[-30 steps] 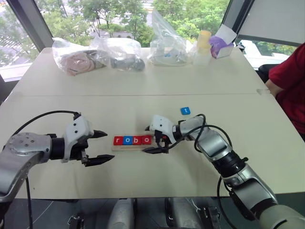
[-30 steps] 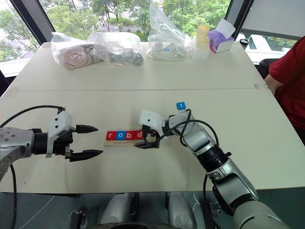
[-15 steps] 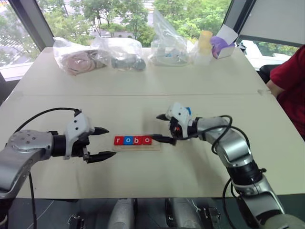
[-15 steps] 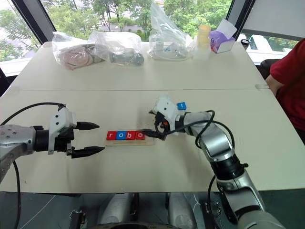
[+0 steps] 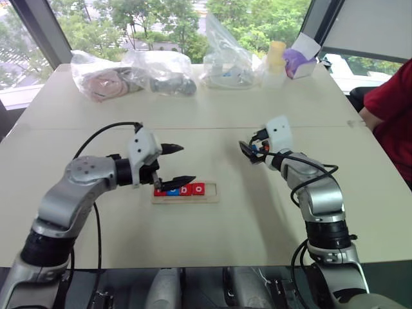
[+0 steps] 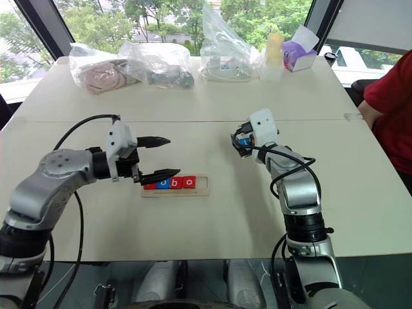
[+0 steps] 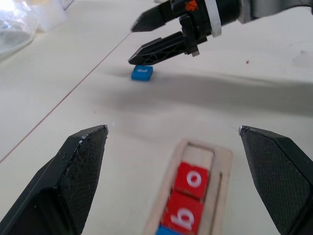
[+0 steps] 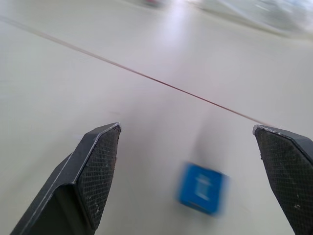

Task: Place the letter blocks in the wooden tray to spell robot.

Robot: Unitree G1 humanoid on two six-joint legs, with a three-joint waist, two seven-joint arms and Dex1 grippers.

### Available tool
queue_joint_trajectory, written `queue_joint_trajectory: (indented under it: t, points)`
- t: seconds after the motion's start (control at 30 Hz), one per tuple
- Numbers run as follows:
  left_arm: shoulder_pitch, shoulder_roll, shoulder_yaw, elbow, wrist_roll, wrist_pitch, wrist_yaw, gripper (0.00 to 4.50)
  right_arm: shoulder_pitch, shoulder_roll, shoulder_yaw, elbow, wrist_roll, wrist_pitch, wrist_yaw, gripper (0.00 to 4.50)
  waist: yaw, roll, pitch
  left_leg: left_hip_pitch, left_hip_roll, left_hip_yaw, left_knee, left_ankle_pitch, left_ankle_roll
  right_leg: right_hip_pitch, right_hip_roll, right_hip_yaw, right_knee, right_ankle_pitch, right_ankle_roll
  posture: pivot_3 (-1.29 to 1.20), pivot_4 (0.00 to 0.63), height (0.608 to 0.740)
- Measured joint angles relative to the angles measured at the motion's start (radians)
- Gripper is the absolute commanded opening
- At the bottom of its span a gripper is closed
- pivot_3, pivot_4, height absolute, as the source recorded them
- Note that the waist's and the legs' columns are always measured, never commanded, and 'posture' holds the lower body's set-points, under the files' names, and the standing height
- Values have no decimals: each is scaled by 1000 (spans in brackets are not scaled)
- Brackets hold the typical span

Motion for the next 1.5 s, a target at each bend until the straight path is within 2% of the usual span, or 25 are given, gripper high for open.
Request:
queue_joint_trajectory:
  t: [0.17, 0.37, 0.47, 0.6, 0.63, 0.9, 1.0, 1.23, 1.4, 1.47, 1.5]
  points:
    - [-70, -42, -68, 133, 72, -69, -24, 4500, -1, 58, 22, 114, -15, -41, -66, 4413, -2, 0, 0, 0, 1, 1, 0, 0, 0, -1, 2, 0, 2, 0, -1, 0, 150, 740]
    - [-75, -58, -83, 185, 110, -110, -41, 4500, -1, 111, 38, 190, -19, -91, -122, 4413, 0, 0, 0, -1, 1, 0, 0, 0, 0, -1, 1, 0, 2, 0, 0, 0, 150, 740]
    - [-74, -63, -83, 185, 111, -114, -40, 4500, -9, 122, 41, 229, -25, -134, -150, 3641, 1, 0, 0, 0, 1, 0, 1, 0, 0, 0, 1, 0, 2, 0, 0, 0, 150, 740]
    - [-74, -68, -82, 185, 115, -114, -37, 4500, -17, 124, 44, 265, -26, -171, -178, 1528, 4, 0, 0, 0, 1, 0, 2, 0, 0, 1, 0, 0, 2, 0, 0, 0, 150, 740]
    - [-74, -68, -82, 185, 117, -114, -36, 4500, -17, 123, 43, 267, -26, -173, -182, 1171, 4, 0, 0, 0, 1, 0, 2, 0, 0, 1, 0, 0, 2, 0, 0, 0, 150, 740]
    - [-74, -68, -82, 165, 128, -111, -41, 4500, -7, 122, 30, 221, -21, -122, -197, 1194, 5, 0, 0, 0, 1, -1, 1, 0, 0, 1, 0, -1, 1, 0, 0, 0, 150, 740]
    - [-72, -62, -85, 119, 119, -94, -64, 4500, 38, 126, 6, 111, -21, -44, -228, 1194, 5, 0, 0, -1, 1, -1, 0, 0, 0, 0, -1, 0, 1, 0, 0, 0, 150, 740]
    - [-36, -49, -118, 10, 87, -51, -118, 4500, 272, 237, -48, -310, -23, 225, -327, 1194, 3, 1, 0, -1, 2, -3, -1, 0, 0, -1, 1, 0, 1, 0, 0, 0, 150, 740]
    - [-60, -97, -147, 46, 98, -53, -110, 4500, 323, 265, -48, -386, -23, 294, -337, 1194, 2, 1, 0, 1, 2, -2, 2, 0, 0, 2, 1, 0, 1, -2, -4, 0, 150, 740]
    - [-63, -116, -156, 69, 112, -59, -104, 4500, 332, 268, -41, -386, -23, 282, -337, 2228, 1, 1, 0, 1, 2, -2, 2, 0, 0, 2, 1, 0, 0, -2, -3, 0, 150, 740]
    - [-64, -124, -157, 81, 117, -66, -101, 4500, 336, 271, -39, -384, -24, 277, -338, 2586, 1, 1, 0, 1, 2, -2, 1, 0, 0, 2, 1, 0, 0, -2, -3, 0, 150, 740]
